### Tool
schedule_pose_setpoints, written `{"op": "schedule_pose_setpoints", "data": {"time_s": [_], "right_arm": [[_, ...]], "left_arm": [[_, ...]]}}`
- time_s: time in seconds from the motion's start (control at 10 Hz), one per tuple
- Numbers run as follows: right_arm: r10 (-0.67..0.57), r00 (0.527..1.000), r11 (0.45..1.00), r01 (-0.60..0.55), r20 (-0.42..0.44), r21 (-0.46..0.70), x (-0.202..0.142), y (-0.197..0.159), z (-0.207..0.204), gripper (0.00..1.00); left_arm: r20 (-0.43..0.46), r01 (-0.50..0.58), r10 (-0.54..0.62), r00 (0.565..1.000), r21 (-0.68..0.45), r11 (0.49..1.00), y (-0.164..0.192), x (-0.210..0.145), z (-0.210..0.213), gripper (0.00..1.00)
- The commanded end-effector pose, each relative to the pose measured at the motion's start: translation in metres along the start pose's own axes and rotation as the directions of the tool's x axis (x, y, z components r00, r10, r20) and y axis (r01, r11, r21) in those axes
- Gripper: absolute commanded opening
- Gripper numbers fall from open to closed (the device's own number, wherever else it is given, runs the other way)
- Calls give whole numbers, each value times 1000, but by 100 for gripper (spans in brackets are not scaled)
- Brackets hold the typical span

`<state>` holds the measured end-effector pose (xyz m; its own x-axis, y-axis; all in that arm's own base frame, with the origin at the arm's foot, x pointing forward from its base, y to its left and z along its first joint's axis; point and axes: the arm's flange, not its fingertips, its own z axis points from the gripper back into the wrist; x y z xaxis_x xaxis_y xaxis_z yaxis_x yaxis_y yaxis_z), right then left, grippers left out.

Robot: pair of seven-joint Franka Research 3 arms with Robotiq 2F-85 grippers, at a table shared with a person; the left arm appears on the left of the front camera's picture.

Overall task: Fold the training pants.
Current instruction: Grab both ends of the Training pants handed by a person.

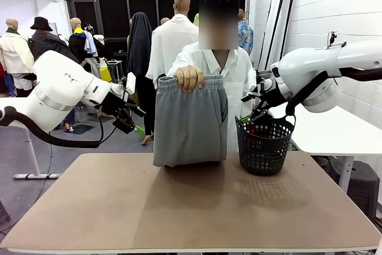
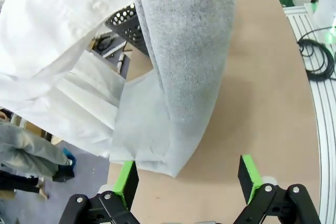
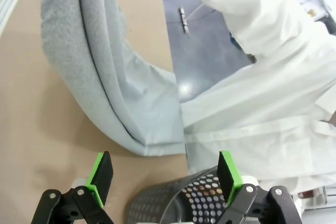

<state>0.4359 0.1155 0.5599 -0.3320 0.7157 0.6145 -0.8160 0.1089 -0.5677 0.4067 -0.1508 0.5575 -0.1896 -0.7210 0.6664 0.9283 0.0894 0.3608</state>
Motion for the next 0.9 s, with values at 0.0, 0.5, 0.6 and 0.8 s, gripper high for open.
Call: {"op": "schedule_pose_setpoints", "data": {"time_s": [0.0,0.5,0.6,0.8], "right_arm": [[-4,1000,999,5,-19,32,-10,-10,-15,100],[-17,999,1000,16,40,25,-4,-5,-12,100],[-22,996,999,18,83,50,-4,-5,-19,100],[-18,991,997,9,132,74,-5,-5,-25,100]], "left_arm": [[4,-8,8,1000,-63,998,2,-8,-5,100],[44,-27,27,999,-3,1000,4,-5,-9,100],[82,-36,38,996,-20,999,5,-6,-12,100],[137,-55,57,989,-25,998,4,-8,-17,100]]}}
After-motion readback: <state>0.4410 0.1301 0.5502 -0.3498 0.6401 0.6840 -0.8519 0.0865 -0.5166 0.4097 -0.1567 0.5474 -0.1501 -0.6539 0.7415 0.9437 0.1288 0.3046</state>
